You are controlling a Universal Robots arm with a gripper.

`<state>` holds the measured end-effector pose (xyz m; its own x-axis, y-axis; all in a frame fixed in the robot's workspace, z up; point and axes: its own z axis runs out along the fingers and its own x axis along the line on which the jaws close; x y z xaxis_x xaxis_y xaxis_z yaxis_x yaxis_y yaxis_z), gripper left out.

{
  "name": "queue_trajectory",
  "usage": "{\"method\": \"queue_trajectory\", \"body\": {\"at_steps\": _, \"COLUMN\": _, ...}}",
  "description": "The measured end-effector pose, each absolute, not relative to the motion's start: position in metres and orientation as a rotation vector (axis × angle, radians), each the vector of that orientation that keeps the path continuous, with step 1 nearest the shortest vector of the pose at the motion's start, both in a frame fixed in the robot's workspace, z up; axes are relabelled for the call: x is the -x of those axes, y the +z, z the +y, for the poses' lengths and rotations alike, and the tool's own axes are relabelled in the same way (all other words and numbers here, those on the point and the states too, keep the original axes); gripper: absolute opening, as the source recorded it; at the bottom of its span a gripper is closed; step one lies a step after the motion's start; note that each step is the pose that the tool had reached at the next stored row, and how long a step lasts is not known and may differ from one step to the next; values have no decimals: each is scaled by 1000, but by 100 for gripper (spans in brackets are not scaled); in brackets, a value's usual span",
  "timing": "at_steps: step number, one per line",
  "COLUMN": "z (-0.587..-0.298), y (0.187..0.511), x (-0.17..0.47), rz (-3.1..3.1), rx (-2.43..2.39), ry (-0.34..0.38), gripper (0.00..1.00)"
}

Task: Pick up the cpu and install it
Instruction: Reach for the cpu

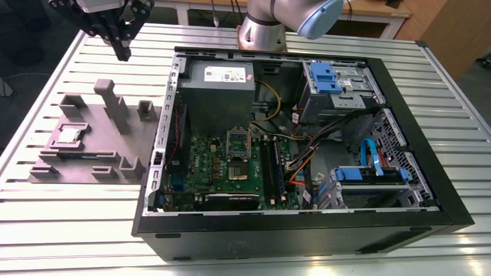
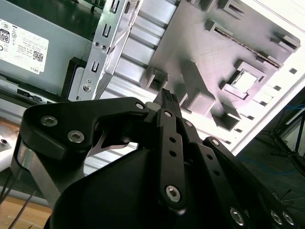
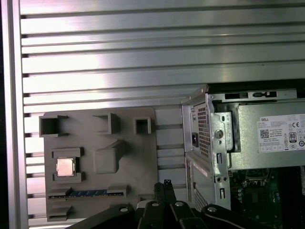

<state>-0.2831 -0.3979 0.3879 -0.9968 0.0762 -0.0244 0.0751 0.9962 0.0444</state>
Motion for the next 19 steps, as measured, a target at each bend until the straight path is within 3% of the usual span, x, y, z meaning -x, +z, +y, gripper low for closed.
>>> {"method": "queue_trajectory", "body": {"at_steps": 19, "z": -398, "y": 388, "x": 287, "rz": 3113, "rx": -118, "ry": 68, "gripper": 10}}
